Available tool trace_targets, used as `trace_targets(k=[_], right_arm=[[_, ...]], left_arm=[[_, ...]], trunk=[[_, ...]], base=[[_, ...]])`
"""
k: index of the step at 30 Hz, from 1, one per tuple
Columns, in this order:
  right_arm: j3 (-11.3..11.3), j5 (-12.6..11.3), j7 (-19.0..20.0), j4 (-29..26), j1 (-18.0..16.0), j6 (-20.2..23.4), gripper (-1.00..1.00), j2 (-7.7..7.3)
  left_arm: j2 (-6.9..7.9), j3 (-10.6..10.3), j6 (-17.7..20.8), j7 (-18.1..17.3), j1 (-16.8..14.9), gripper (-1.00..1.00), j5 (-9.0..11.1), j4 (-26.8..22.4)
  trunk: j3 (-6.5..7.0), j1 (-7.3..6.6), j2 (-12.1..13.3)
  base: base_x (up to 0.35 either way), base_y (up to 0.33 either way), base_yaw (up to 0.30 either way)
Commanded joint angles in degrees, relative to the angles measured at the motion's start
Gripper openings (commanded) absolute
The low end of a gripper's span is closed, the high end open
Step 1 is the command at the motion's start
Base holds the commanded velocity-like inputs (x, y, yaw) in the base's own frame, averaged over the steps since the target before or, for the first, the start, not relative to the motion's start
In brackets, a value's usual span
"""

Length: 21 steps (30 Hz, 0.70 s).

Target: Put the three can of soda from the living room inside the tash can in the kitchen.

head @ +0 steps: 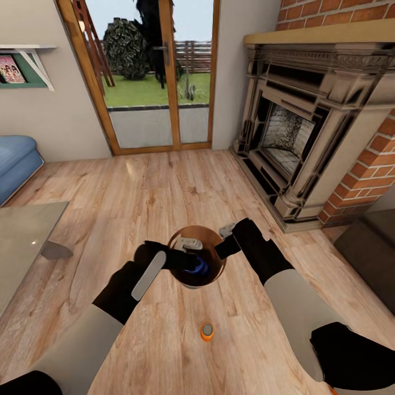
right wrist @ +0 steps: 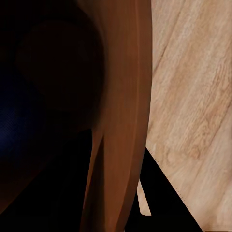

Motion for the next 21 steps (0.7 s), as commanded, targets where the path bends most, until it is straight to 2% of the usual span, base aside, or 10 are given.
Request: trace_targets(k=[1,4,5,16,21], right_arm=[[0.0,-2.3,0.3,-2.3,0.0,0.5,-1.0,0.07],[0.0,-2.3,0.3,-2.3,0.0,0.5,-1.0,0.11],[0.0,-2.3,0.3,-2.3,0.0,0.5,-1.0,0.14],[0.0,-2.3,0.3,-2.3,0.0,0.5,-1.0,0.16],[0.0,-2.3,0.3,-2.3,0.0,0.5,-1.0,0.08]], left_arm=[[-0.1,0.0,-0.3,0.1,0.0,-1.0,-1.9,0.4],[-0.12,0.0,-0.7,0.1,0.0,-1.0,-2.1,0.5],[-0.13,0.0,-0.8,0.1,0.0,1.0,-2.2,0.7],[-0.15,0.0,-1.1,0.1,0.0,1.0,-2.3,1.0],[0.19,0.1,-0.9,-0.3,0.1,1.0,-1.9,-0.7]], trunk=[[0.0,0.0,0.0],[0.0,0.0,0.0],[0.0,0.0,0.0],[0.0,0.0,0.0],[0.0,0.0,0.0]], base=[[0.0,0.0,0.0],[0.0,0.0,0.0],[0.0,0.0,0.0],[0.0,0.0,0.0],[0.0,0.0,0.0]])
